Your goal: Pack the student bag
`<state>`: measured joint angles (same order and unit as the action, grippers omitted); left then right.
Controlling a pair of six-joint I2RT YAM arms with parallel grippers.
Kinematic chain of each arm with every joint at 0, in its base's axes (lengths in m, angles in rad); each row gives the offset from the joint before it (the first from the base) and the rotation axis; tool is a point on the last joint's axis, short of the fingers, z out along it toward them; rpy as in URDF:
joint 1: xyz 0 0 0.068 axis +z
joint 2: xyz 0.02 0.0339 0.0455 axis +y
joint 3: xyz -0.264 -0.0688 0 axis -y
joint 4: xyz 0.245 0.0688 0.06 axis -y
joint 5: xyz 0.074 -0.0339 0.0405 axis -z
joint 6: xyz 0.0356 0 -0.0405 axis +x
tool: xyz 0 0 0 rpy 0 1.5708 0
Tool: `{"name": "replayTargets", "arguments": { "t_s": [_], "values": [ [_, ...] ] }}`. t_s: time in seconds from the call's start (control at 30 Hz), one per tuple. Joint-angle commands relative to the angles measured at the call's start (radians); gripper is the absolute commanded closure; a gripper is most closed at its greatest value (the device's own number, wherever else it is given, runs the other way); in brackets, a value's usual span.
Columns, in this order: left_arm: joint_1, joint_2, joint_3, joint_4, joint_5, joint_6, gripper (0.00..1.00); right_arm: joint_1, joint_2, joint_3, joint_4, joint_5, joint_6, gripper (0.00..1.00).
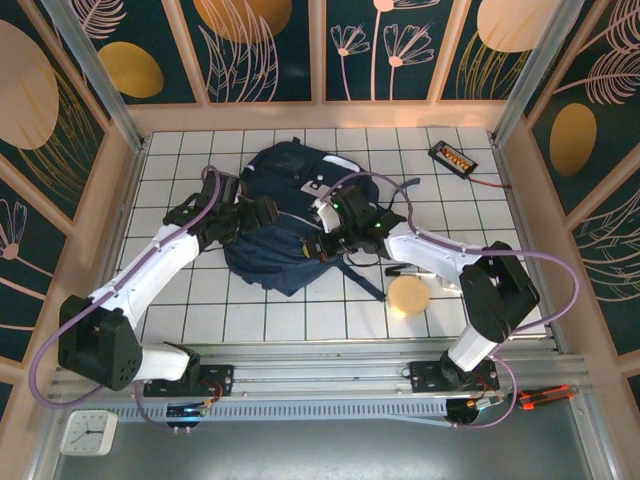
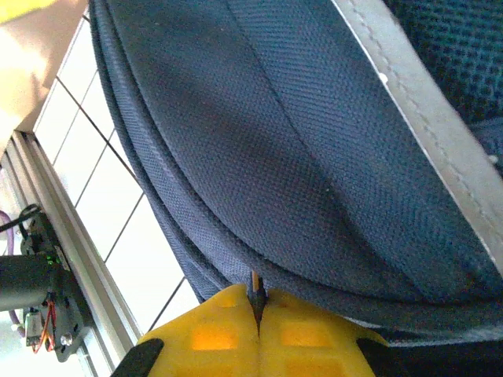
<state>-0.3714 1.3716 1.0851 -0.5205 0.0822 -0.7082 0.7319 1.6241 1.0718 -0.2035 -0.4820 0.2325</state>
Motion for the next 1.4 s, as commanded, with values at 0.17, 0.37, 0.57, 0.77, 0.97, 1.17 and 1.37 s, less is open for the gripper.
{"name": "replayTargets", "arguments": {
  "t_s": [0.17, 0.37, 0.57, 0.77, 0.97, 1.17, 1.37],
  "values": [
    [0.104, 0.063, 0.086, -0.038, 0.089, 0.123, 0.08, -0.015, -0.067, -0.054, -0.037, 0.019, -0.009, 1.00],
    [0.125, 0.147, 0.141, -0.003, 0.144, 0.160, 0.20, -0.016, -0.074, -0.065, -0.047, 0.032, -0.014, 1.00],
    [0.125, 0.218, 0.166, 0.024, 0.162, 0.170, 0.36, -0.017, -0.070, -0.061, -0.053, 0.041, -0.011, 1.00],
    [0.143, 0.241, 0.177, -0.013, 0.120, 0.193, 0.37, -0.023, -0.070, -0.059, -0.057, 0.049, -0.008, 1.00],
    [0.180, 0.257, 0.175, -0.009, 0.132, 0.199, 0.37, -0.041, -0.071, -0.063, -0.066, 0.048, -0.013, 1.00],
    [0.180, 0.303, 0.171, 0.100, 0.246, 0.138, 0.50, -0.053, -0.065, -0.059, -0.073, 0.046, -0.019, 1.00],
    [0.179, 0.278, 0.093, 0.226, 0.321, 0.025, 0.77, -0.054, -0.070, -0.055, -0.078, 0.051, -0.017, 1.00]
  ]
}}
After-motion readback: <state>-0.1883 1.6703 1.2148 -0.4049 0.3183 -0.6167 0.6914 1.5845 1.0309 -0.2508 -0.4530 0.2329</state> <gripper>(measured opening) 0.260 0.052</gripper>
